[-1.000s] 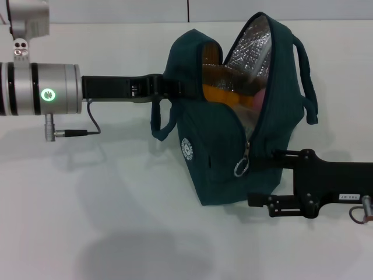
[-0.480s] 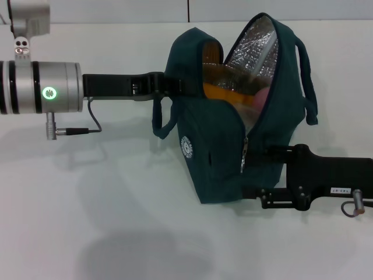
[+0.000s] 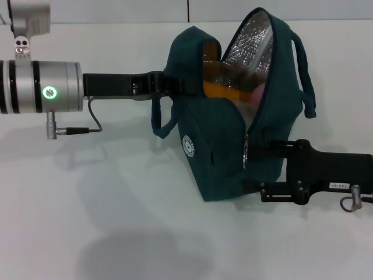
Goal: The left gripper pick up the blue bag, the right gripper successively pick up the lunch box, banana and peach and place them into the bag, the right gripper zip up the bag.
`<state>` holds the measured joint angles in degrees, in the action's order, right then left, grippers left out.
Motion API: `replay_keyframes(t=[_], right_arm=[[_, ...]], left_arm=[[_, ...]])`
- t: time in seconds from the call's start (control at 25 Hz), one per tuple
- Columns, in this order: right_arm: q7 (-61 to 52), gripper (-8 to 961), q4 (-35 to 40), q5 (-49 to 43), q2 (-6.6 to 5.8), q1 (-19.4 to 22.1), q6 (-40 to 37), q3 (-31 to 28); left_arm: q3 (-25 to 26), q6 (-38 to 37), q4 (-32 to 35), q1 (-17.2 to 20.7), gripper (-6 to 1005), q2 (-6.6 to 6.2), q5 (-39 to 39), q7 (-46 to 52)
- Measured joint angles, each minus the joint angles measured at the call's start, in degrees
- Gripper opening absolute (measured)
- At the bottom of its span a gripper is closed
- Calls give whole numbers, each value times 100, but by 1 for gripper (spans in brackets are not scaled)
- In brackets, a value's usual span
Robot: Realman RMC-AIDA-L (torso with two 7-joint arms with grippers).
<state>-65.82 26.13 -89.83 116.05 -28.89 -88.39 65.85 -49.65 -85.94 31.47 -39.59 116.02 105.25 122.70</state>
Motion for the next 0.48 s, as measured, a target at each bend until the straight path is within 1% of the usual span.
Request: replay_keyframes(t=[0.28,0.48], right_arm=[[1,735,-23,105,11,-50,-94,180],[16,735,-18,172,-9,14,-45,125]], left_arm=[[-1,-1,0,-9,76,0,-6,0],[0,-1,0,16,78,0,-7,0]])
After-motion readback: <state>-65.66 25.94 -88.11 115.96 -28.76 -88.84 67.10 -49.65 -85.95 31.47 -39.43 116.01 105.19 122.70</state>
